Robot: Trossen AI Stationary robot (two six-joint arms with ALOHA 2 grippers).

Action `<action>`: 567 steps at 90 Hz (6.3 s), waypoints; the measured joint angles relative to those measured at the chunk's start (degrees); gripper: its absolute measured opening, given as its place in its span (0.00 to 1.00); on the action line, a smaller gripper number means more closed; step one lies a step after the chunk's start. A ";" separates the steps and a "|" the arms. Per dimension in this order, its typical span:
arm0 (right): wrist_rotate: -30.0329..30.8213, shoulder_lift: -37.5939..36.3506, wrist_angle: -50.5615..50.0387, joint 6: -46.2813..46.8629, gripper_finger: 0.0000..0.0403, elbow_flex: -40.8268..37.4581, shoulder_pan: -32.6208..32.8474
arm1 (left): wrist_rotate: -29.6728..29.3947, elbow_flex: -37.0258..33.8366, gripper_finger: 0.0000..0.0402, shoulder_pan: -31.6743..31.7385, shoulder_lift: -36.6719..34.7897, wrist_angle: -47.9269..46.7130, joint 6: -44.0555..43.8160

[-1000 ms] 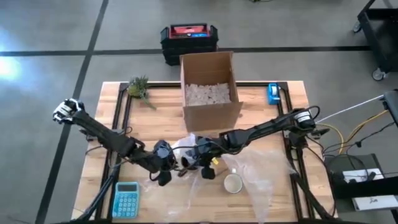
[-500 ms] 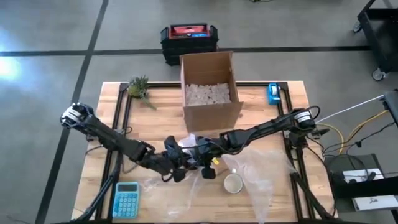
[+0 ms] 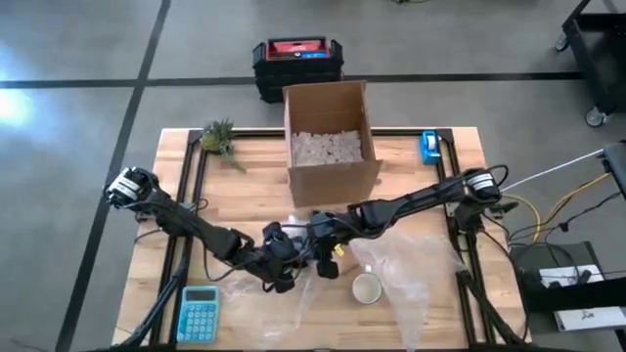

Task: Wrap mug
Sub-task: Wrap the green mug with the bubble wrap

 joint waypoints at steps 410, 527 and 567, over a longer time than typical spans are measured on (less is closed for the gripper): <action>7.06 4.38 5.69 -6.26 0.01 -4.38 2.62 | 10.84 12.50 0.05 2.51 -4.84 -24.59 2.42; 6.34 1.60 -12.90 -7.02 0.01 4.07 2.58 | 14.69 -6.79 0.05 4.70 -4.06 8.26 5.82; 7.23 6.48 -10.53 -7.79 0.01 8.85 2.54 | 13.79 -5.66 0.05 4.69 -3.93 8.54 5.15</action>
